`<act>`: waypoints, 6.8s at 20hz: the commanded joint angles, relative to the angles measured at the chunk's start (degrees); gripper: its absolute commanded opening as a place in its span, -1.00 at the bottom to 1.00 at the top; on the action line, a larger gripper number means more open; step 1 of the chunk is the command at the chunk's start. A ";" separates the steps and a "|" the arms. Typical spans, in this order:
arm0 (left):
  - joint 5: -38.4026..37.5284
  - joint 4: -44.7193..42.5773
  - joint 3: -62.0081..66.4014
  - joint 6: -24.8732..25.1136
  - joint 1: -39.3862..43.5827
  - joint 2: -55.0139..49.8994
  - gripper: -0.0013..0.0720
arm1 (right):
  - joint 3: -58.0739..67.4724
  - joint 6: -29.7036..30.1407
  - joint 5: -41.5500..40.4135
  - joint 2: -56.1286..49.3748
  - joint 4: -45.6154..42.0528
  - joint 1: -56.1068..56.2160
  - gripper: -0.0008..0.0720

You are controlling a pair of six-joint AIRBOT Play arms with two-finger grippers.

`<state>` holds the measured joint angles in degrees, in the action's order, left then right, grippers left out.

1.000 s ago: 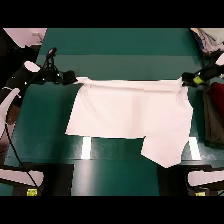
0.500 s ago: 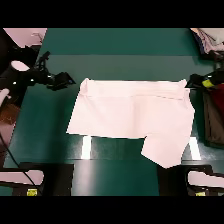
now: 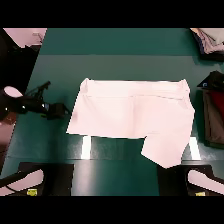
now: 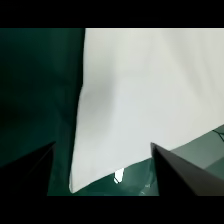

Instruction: Fold the shirts.

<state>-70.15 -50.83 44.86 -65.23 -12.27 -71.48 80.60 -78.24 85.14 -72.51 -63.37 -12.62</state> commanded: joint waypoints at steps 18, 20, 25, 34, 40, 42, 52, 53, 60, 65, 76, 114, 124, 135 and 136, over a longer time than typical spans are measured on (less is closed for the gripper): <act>-0.26 2.32 -10.10 1.11 -0.22 1.75 -0.90 | 0.07 0.50 0.94 0.92 0.74 1.86 -0.17; -1.16 1.95 -8.24 0.61 -0.22 1.79 -0.90 | 0.04 0.50 1.20 0.92 0.68 1.73 -0.17; -1.51 -6.40 -2.47 -3.54 -0.26 9.29 -0.90 | -9.90 0.48 2.99 4.70 -2.67 0.00 -0.17; -0.28 -9.18 -2.49 -5.44 -0.26 15.02 -0.90 | -46.82 0.94 4.13 16.92 -2.78 -12.96 0.09; -0.20 -8.74 -2.49 -5.33 -0.26 15.02 -0.90 | -56.41 1.01 2.89 22.97 -2.75 -12.96 0.08; -0.07 -8.50 -2.49 -5.31 -0.26 15.02 -0.89 | -56.37 0.98 2.05 22.47 -3.85 -12.57 0.08; -0.33 -7.76 -2.49 -5.27 -0.26 15.02 -0.90 | -53.81 -1.66 -6.91 12.72 -6.19 3.21 -0.14; -0.35 -7.76 -2.49 -5.27 -0.26 15.02 -0.89 | -53.81 -1.68 -7.21 12.48 -6.19 4.13 -0.19; -2.38 -8.13 -2.47 -5.09 -0.26 15.39 -0.90 | -53.57 -1.66 -3.13 22.18 -7.41 3.85 -0.94; -9.75 -15.19 -4.24 -9.75 -0.26 23.76 -0.90 | -45.38 -1.68 5.03 33.29 -16.92 1.22 -0.94; -1.22 -0.96 -8.81 -14.29 -0.20 35.04 -0.90 | -32.09 -0.09 -1.88 29.66 -9.22 -1.42 -0.94; 3.17 16.94 18.75 -2.27 7.34 -8.94 -0.90 | 3.63 7.93 -4.87 -27.21 9.68 -7.85 0.93; 6.88 13.62 18.75 -2.45 22.49 -9.01 -0.90 | 7.67 8.74 3.74 -35.39 9.92 -5.03 0.89; 18.21 11.13 28.46 -6.75 31.41 -16.55 -0.90 | 7.67 9.31 2.38 -33.03 11.34 -0.02 -0.94; 18.27 10.32 31.26 -7.34 32.22 -18.84 -0.90 | 7.67 9.31 2.36 -31.32 12.15 0.20 -0.94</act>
<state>-53.52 -38.94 70.52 -70.67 17.67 -85.89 88.20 -68.93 87.26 -106.17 -52.99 -13.28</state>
